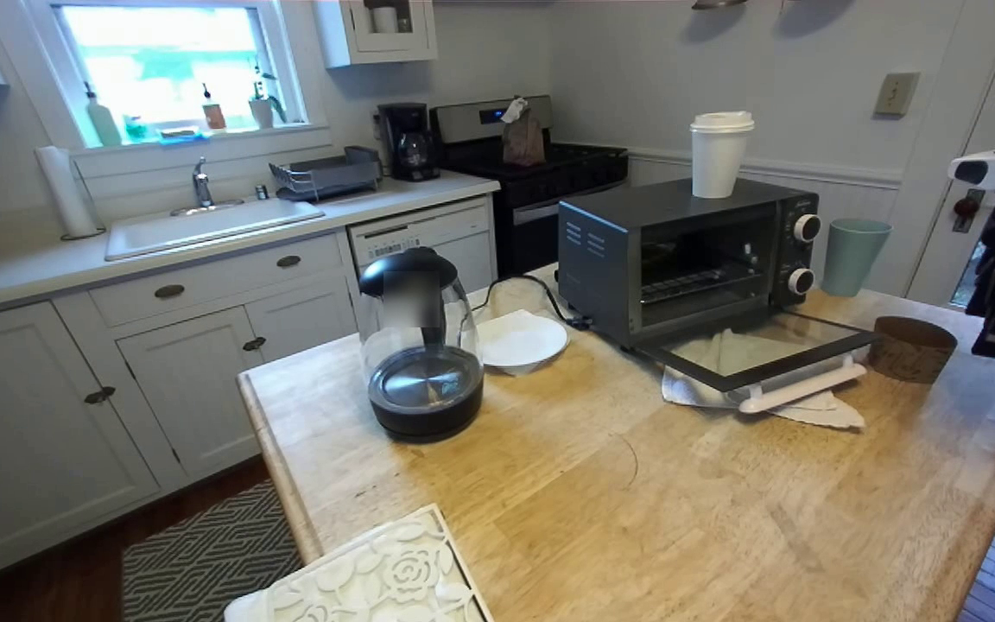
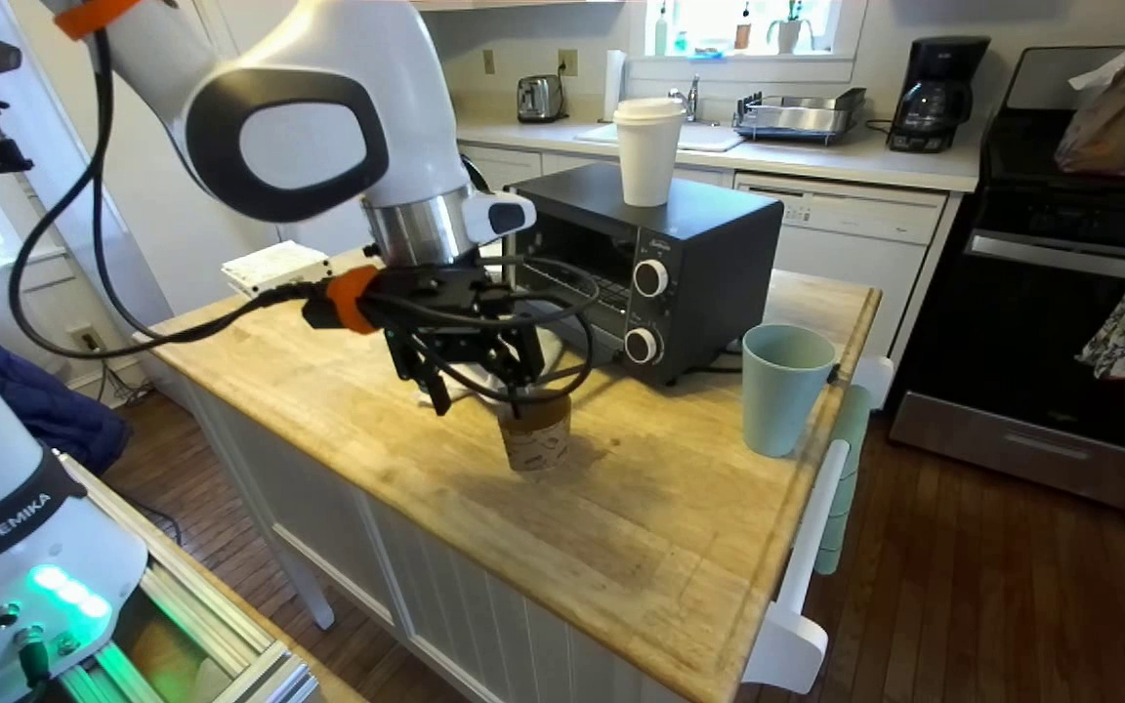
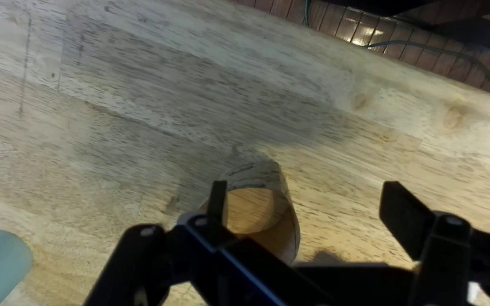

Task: Put the brown object on top of the oven then the cup inside

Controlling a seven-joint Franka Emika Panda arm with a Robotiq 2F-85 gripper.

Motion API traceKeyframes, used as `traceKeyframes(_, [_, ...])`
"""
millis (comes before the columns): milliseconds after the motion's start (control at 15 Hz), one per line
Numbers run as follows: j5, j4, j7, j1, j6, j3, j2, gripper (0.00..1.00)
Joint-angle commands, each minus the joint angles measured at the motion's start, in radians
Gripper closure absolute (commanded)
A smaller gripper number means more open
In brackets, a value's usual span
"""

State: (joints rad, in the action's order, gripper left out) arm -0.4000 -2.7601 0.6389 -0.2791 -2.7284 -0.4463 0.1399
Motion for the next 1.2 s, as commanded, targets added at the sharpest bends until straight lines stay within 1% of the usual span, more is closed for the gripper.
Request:
traceKeyframes(0, [-0.026, 0.001, 0.021, -0.031, -0.134, 0.029, -0.118, 0.18])
traceKeyframes(67, [-0.030, 0.004, 0.019, -0.032, -0.166, 0.035, -0.146, 0.25])
traceKeyframes(133, [-0.040, 0.007, 0.017, -0.035, -0.186, 0.042, -0.161, 0.23])
traceKeyframes(200, [-0.050, 0.009, 0.016, -0.034, -0.209, 0.047, -0.176, 0.24])
traceKeyframes(267, [-0.060, 0.013, 0.014, -0.034, -0.224, 0.051, -0.181, 0.22])
traceKeyframes(333, [-0.068, 0.012, 0.013, -0.033, -0.233, 0.054, -0.181, 0.14])
traceKeyframes(400, [-0.075, 0.009, 0.014, -0.032, -0.232, 0.056, -0.175, 0.11])
traceKeyframes(533, [-0.055, 0.005, 0.038, -0.028, -0.216, 0.069, -0.161, 0.00])
traceKeyframes(600, [-0.061, 0.005, 0.039, -0.027, -0.207, 0.073, -0.155, 0.00])
traceKeyframes(800, [-0.028, 0.005, 0.071, -0.022, -0.194, 0.094, -0.149, 0.00])
traceKeyframes(867, [0.006, 0.005, 0.102, -0.020, -0.208, 0.103, -0.155, 0.00])
traceKeyframes(933, [0.038, 0.005, 0.135, -0.019, -0.224, 0.112, -0.164, 0.02])
traceKeyframes(1000, [0.036, 0.005, 0.140, -0.023, -0.228, 0.111, -0.173, 0.11])
traceKeyframes(1067, [0.052, 0.005, 0.156, -0.025, -0.225, 0.114, -0.177, 0.18])
traceKeyframes(1133, [0.054, 0.005, 0.156, -0.028, -0.222, 0.111, -0.180, 0.28])
